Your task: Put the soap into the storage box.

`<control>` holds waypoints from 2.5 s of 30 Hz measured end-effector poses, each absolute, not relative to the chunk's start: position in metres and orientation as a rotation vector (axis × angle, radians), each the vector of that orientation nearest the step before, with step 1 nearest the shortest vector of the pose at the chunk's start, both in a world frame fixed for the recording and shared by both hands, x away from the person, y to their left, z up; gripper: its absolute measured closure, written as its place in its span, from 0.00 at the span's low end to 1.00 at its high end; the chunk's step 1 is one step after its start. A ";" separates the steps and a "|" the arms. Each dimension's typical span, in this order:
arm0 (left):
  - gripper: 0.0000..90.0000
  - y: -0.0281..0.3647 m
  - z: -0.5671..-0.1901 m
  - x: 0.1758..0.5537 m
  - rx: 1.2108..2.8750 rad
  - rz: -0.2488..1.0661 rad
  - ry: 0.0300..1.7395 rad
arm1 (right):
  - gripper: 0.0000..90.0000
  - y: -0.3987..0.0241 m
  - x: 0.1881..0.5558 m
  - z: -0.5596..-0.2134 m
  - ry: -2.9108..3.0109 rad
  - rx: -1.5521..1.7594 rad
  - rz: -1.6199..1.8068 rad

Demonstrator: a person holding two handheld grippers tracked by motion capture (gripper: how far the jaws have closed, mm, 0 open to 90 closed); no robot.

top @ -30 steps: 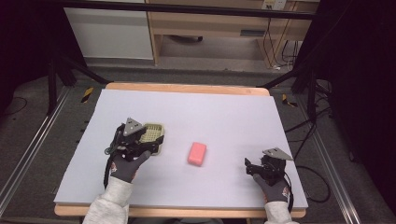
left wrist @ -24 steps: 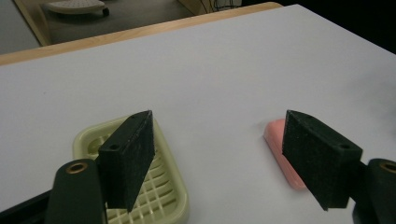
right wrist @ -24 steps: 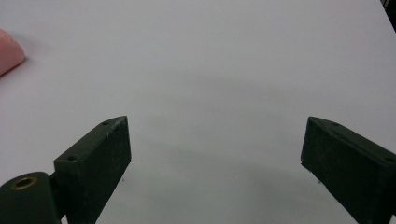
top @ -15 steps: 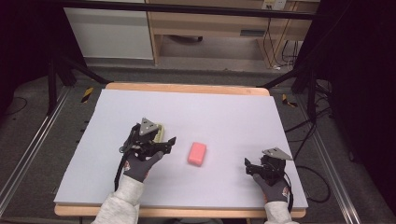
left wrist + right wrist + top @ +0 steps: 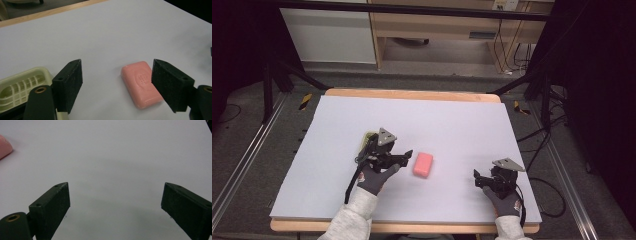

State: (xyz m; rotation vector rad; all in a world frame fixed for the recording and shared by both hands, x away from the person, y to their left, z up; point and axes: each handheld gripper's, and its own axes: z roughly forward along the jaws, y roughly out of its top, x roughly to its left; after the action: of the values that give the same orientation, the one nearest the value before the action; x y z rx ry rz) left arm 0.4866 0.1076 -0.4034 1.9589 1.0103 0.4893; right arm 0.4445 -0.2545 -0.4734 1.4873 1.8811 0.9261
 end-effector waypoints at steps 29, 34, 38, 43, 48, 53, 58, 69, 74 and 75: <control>0.25 0.061 -0.427 0.494 2.064 0.428 0.997 | 0.09 -0.253 0.445 -0.474 1.893 1.484 0.909; 0.25 0.054 -0.431 0.496 2.087 0.424 0.994 | 0.09 -0.253 0.445 -0.474 1.894 1.490 0.910; 0.25 0.048 -0.435 0.498 2.101 0.417 0.993 | 0.09 -0.252 0.446 -0.474 1.895 1.494 0.912; 0.25 0.041 -0.441 0.501 2.126 0.408 0.999 | 0.09 -0.252 0.446 -0.475 1.899 1.495 0.911; 0.24 0.037 -0.445 0.504 2.158 0.404 0.996 | 0.09 -0.252 0.446 -0.475 1.904 1.495 0.905; 0.24 0.033 -0.452 0.509 2.181 0.398 1.019 | 0.09 -0.252 0.447 -0.475 1.908 1.497 0.905; 0.23 0.030 -0.456 0.510 2.189 0.385 1.028 | 0.09 -0.252 0.447 -0.476 1.909 1.501 0.903; 0.26 0.028 -0.464 0.513 2.210 0.367 1.062 | 0.09 -0.251 0.447 -0.476 1.915 1.500 0.898; 0.27 0.029 -0.466 0.514 2.214 0.346 1.068 | 0.09 -0.251 0.448 -0.476 1.918 1.500 0.897; 0.27 0.029 -0.466 0.514 2.219 0.340 1.069 | 0.09 -0.251 0.448 -0.476 1.919 1.501 0.896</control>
State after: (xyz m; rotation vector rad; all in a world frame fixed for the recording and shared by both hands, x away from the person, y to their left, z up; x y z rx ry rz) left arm 0.5142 0.0286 -0.4660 2.2192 1.0688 0.3397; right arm 0.4477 -0.2508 -0.4763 1.5007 1.9193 0.8958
